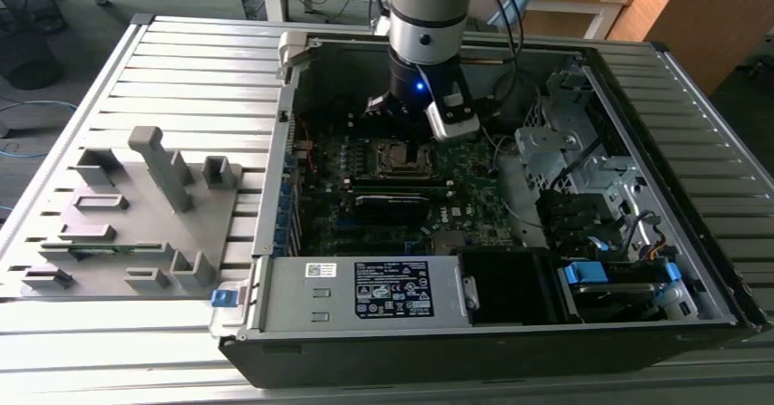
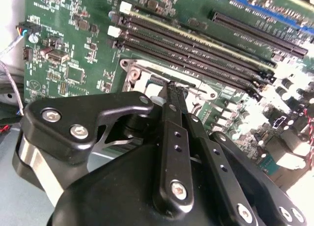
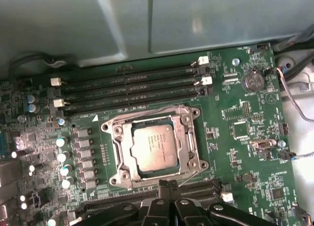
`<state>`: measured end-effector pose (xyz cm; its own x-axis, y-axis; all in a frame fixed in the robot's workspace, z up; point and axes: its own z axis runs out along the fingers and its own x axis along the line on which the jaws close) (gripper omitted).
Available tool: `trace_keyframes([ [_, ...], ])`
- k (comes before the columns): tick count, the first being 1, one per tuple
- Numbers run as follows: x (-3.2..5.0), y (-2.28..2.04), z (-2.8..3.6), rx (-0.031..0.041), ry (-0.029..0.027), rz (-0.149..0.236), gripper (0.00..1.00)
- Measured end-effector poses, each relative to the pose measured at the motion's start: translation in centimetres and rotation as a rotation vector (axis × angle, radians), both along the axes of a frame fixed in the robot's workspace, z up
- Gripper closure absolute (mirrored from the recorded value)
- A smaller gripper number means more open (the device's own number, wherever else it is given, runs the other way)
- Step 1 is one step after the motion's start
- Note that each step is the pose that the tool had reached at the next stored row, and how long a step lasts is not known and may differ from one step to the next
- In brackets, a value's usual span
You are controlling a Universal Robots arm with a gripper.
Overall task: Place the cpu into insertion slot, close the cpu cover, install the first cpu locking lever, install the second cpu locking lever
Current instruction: 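Install the second cpu locking lever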
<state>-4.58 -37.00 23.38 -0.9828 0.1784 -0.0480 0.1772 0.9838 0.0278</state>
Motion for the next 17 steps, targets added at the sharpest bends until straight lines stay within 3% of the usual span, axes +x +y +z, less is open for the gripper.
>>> trace_keyframes([
  [3, 0.0, -0.27, 0.0, 0.0001, 0.0, 0.0, 0.9],
  [7, -0.09, -0.34, -0.01, -0.0008, -0.0002, 0.0, 0.9],
  [17, -1.21, -0.58, -0.32, -0.001, -0.0033, 0.0, 0.9],
])
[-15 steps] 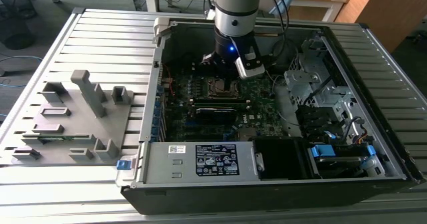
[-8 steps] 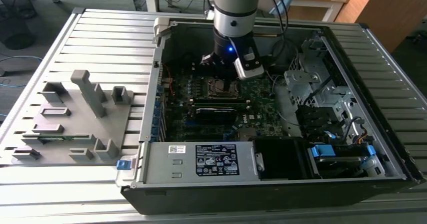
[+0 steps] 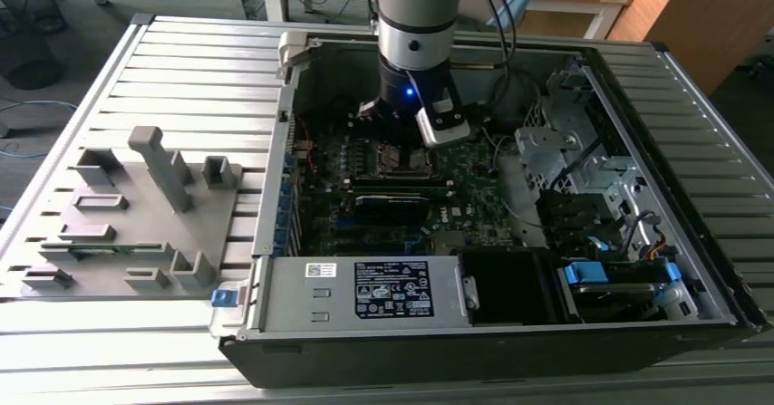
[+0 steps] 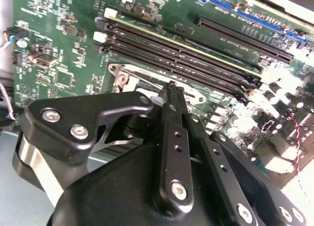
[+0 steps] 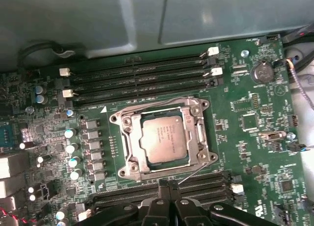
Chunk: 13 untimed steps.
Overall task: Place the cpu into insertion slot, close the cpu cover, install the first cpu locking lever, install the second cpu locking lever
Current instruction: 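Install the second cpu locking lever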
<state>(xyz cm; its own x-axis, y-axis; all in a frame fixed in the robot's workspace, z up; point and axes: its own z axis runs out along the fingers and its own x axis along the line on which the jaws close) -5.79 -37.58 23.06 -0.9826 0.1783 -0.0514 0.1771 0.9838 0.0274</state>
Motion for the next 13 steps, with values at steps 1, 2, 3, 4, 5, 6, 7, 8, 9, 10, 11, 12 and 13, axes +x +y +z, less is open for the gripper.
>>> trace_keyframes([
  [1, -0.14, 0.0, -0.14, 0.0001, -0.0006, 0.0, 0.9],
  [2, -0.25, 0.0, -0.29, 0.0, -0.001, 0.0, 0.9],
  [3, -0.33, -0.01, -0.4, 0.0001, -0.0012, 0.0, 0.9],
  [4, -0.36, -0.02, -0.45, 0.0, -0.0012, 0.0, 0.9],
  [5, -0.36, -0.02, -0.45, -0.0002, -0.0011, 0.0, 0.9],
  [6, -0.36, -0.02, -0.46, -0.0002, -0.001, 0.0, 0.9],
  [7, -0.36, -0.02, -0.46, -0.0002, -0.0011, 0.0, 0.9],
  [8, -0.36, -0.01, -0.46, -0.0002, -0.0011, 0.0, 0.9],
  [9, -0.38, -0.02, -0.48, -0.0001, -0.0012, 0.0, 0.9],
  [10, -0.44, -0.02, -0.51, 0.0001, -0.0014, 0.0, 0.9],
  [11, -0.56, -0.02, -0.55, 0.0, -0.0017, 0.0, 0.9],
  [12, -0.73, -0.03, -0.58, -0.0001, -0.0024, 0.0, 0.9],
  [13, -0.9, -0.04, -0.61, 0.0, -0.0031, 0.0, 0.9],
])
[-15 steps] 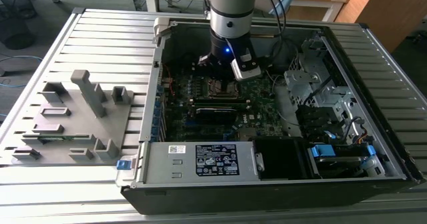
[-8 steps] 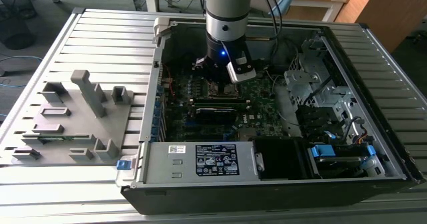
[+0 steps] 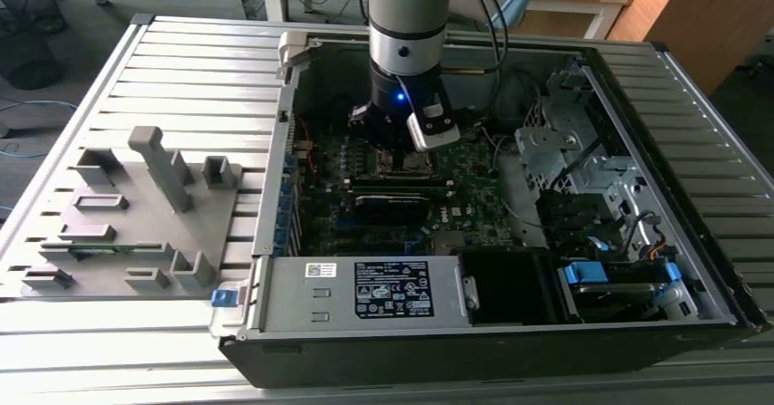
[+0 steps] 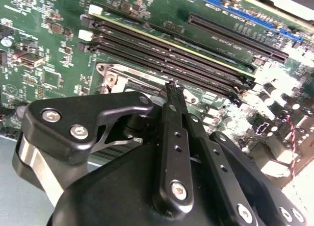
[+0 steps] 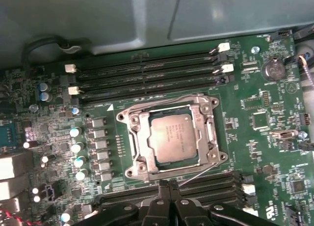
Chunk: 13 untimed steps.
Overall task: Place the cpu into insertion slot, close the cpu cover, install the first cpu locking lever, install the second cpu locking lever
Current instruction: 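Install the second cpu locking lever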
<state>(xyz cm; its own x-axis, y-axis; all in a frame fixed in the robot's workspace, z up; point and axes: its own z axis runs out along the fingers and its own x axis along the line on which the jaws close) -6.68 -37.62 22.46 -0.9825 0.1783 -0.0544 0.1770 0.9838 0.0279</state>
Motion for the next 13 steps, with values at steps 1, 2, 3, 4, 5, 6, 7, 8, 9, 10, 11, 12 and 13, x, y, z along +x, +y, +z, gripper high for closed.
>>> trace_keyframes([
  [1, -0.17, -0.01, -0.03, 0.0, -0.0007, 0.0, 0.9],
  [2, -0.29, -0.02, -0.1, 0.0001, -0.0009, 0.0, 0.9],
  [3, -0.34, -0.04, -0.22, 0.0001, -0.0009, 0.0, 0.9],
  [4, -0.35, -0.06, -0.37, 0.0, -0.0009, 0.0, 0.9],
  [5, -0.36, -0.08, -0.54, 0.0, -0.0009, 0.0, 0.9],
  [6, -0.37, -0.11, -0.71, 0.0, -0.001, 0.0, 0.9],
  [7, -0.37, -0.15, -0.85, 0.0001, -0.001, 0.0, 0.9],
  [8, -0.37, -0.17, -0.96, -0.0001, -0.0009, 0.0, 0.9],
  [9, -0.38, -0.18, -1.04, -0.0001, -0.0009, 0.0, 0.9],
  [10, -0.39, -0.18, -1.06, -0.0001, -0.0009, 0.0, 0.9],
  [11, -0.39, -0.18, -1.06, -0.0003, -0.0008, 0.0, 0.9],
  [12, -0.39, -0.18, -1.06, -0.0003, -0.0008, 0.0, 0.9],
  [13, -0.39, -0.18, -1.07, -0.0002, -0.0008, 0.0, 0.9],
])
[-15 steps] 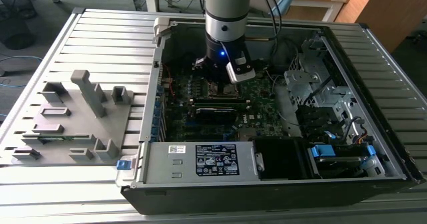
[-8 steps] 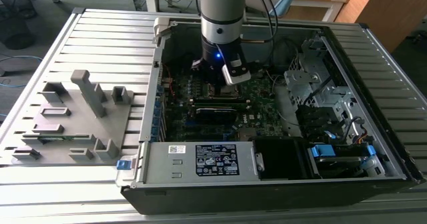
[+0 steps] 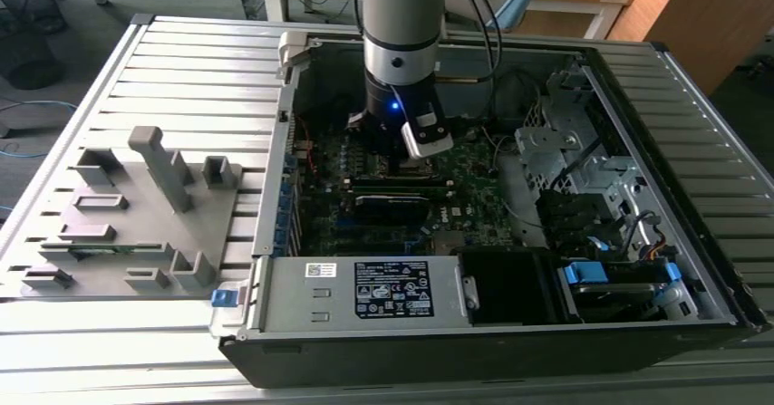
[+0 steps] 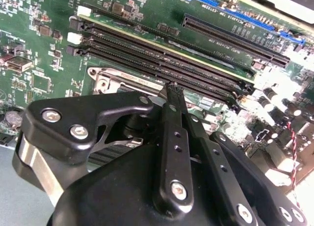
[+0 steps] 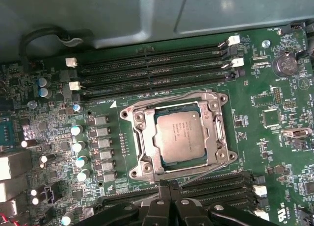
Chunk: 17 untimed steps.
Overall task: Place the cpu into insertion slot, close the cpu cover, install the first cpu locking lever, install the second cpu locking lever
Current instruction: 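Install the second cpu locking lever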
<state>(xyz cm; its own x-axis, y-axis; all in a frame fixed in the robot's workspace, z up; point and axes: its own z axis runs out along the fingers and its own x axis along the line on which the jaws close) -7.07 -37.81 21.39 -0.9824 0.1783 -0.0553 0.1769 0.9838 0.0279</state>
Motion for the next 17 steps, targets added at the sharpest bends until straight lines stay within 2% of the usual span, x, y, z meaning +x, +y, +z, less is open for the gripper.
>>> trace_keyframes([
  [3, -0.1, -0.01, -0.02, 0.0003, -0.0003, 0.0, 0.9],
  [8, -0.79, -0.04, -0.07, 0.0002, -0.0008, 0.0, 0.9],
  [13, -0.98, -0.05, -0.52, 0.0002, -0.0007, 0.0, 0.9],
  [17, -0.99, -0.05, -0.52, 0.0, -0.0006, 0.0, 0.9],
])
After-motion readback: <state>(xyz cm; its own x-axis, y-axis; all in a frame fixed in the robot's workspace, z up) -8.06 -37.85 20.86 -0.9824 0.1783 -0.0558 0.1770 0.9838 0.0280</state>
